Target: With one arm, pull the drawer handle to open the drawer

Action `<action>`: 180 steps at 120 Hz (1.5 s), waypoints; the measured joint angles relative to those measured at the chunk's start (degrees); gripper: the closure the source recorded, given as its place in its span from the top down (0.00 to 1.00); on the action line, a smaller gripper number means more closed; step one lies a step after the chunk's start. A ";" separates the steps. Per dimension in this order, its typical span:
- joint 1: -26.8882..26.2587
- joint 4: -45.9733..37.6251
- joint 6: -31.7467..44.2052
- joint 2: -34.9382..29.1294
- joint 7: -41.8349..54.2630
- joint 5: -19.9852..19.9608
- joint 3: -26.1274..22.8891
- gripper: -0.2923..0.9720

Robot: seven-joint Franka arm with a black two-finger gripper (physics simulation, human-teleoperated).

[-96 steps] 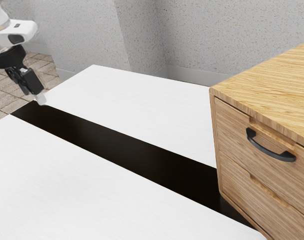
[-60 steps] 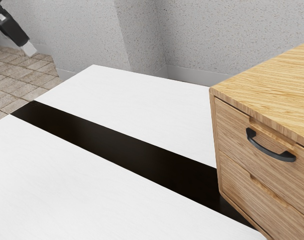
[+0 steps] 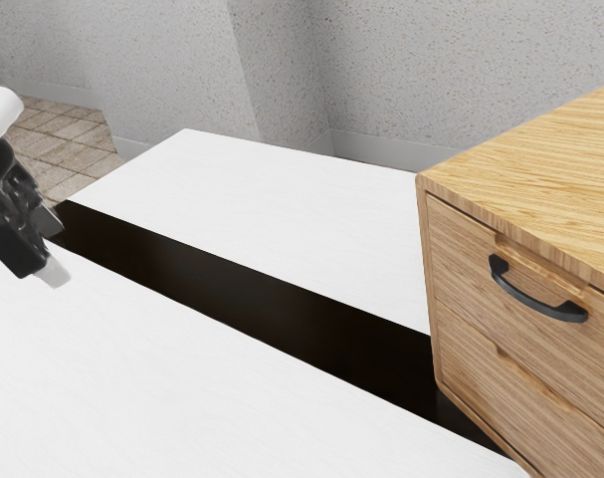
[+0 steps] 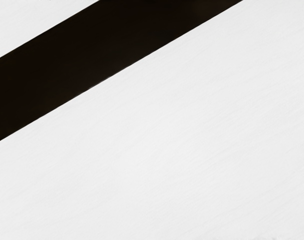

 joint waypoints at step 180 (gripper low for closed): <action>-25.83 6.65 32.64 24.59 60.08 -0.71 -7.20 0.75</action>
